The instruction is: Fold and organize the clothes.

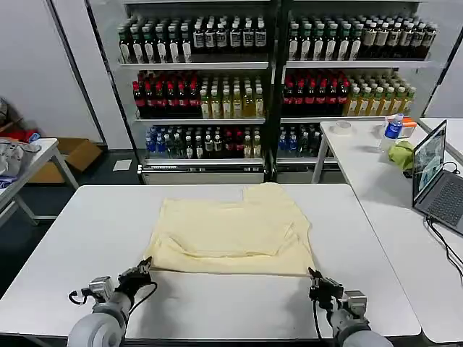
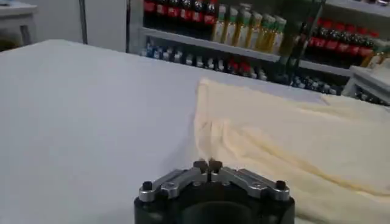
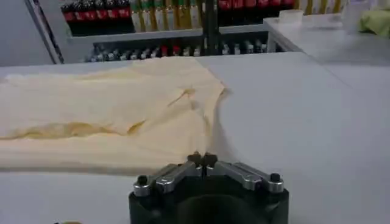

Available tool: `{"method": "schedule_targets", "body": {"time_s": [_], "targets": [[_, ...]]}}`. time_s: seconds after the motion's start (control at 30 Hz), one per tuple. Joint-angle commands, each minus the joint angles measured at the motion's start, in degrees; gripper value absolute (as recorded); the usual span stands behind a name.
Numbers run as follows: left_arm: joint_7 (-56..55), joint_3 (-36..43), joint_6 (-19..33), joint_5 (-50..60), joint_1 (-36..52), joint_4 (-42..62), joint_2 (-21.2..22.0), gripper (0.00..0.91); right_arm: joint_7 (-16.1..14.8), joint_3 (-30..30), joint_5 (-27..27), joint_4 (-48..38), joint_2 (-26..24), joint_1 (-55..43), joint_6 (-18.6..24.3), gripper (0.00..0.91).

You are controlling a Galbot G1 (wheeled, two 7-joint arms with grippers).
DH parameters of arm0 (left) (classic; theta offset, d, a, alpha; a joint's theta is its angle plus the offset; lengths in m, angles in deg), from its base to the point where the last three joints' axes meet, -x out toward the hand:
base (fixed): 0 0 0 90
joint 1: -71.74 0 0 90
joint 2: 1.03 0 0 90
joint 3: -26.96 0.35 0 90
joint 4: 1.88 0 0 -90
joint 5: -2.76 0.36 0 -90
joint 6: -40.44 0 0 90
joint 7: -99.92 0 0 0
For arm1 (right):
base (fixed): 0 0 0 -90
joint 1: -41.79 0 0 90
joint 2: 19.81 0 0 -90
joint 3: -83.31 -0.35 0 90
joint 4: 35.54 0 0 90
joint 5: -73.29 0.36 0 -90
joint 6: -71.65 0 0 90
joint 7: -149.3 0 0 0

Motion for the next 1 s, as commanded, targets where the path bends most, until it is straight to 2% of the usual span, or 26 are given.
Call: {"method": "schedule_targets", "body": {"time_s": [0.03,0.37,0.7,0.73,0.77,0.8,0.83,0.87,1.0], "targets": [[-0.52,-2.77,-0.12,0.18,-10.12,-9.92,-0.04,0.020,-0.04,-3.32,-2.44,7.29,-0.21,9.67,0.29,0.000],[-0.97,-3.70,0.19,0.71,-18.74,-15.74,-0.82,0.020,-0.86,-5.50,-7.80,11.53,0.17,19.66,1.68,0.000],[-2.05,-4.52,0.20,1.92,-22.14,-16.88,-0.50,0.020,-2.31,-6.23,-12.78,13.65,0.91,24.65,1.88,0.000],[-2.06,-4.53,0.18,1.96,-22.15,-16.85,-0.55,0.020,-2.31,-6.24,-12.97,13.78,0.97,24.74,1.85,0.060],[-2.01,-4.54,0.15,2.01,-22.18,-16.86,-0.58,0.030,-2.21,-6.21,-13.24,14.00,1.11,24.89,1.68,0.907],[-1.87,-4.56,-0.07,2.07,-22.27,-16.98,-0.60,0.181,-1.99,-6.20,-13.60,14.21,1.25,25.06,1.14,0.907],[-1.82,-4.57,-0.20,2.07,-22.30,-17.07,-0.62,0.464,-1.95,-6.21,-13.72,14.31,1.30,25.14,1.01,0.907],[-1.79,-4.63,-0.45,2.08,-22.38,-17.18,-0.64,0.907,-1.99,-6.25,-14.12,14.46,1.35,25.23,0.89,0.907],[-2.50,-5.25,-0.71,2.19,-22.61,-18.08,-0.84,0.907,-1.79,-7.35,-14.22,15.86,1.44,25.26,2.05,0.907]]}}
